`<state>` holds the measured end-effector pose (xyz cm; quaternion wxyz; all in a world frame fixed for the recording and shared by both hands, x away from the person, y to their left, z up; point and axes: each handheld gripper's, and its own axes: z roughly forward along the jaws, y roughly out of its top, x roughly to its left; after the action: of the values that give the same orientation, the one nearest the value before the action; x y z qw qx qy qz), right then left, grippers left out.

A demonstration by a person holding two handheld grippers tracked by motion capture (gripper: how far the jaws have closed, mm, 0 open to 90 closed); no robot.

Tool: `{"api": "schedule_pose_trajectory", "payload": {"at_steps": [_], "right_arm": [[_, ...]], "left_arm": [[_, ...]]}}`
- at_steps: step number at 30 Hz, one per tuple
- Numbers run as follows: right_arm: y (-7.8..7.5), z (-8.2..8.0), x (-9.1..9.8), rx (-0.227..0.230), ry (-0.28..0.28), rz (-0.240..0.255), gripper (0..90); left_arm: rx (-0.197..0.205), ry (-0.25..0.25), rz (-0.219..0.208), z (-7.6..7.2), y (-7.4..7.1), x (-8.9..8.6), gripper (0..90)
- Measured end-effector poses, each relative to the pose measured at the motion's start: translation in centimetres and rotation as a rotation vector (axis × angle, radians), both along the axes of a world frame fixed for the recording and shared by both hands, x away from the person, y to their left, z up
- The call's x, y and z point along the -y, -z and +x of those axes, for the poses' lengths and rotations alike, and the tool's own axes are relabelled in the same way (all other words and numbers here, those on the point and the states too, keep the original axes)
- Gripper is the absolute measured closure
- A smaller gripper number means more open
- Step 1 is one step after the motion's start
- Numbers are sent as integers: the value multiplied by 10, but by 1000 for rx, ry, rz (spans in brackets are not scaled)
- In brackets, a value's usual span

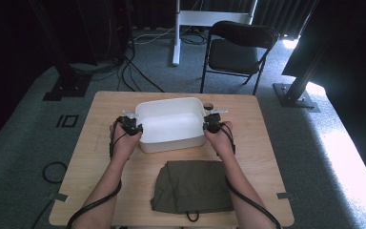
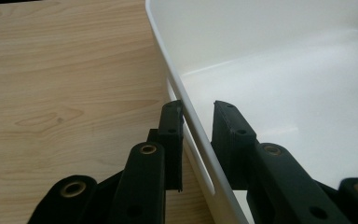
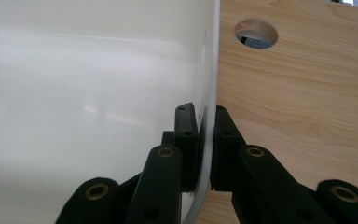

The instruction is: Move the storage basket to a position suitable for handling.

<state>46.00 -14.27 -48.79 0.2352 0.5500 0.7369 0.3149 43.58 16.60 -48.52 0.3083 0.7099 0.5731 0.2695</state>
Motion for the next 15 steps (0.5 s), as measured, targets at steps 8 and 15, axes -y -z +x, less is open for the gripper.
{"api": "schedule_pose_trajectory", "payload": {"at_steps": [8, 15], "right_arm": [[0, -5, 21, -4, 30, 6, 841], [0, -9, 37, -7, 54, 16, 840]], "left_arm": [[-2, 26, 2, 4, 0, 20, 752], [-2, 48, -5, 7, 0, 35, 752]]}}
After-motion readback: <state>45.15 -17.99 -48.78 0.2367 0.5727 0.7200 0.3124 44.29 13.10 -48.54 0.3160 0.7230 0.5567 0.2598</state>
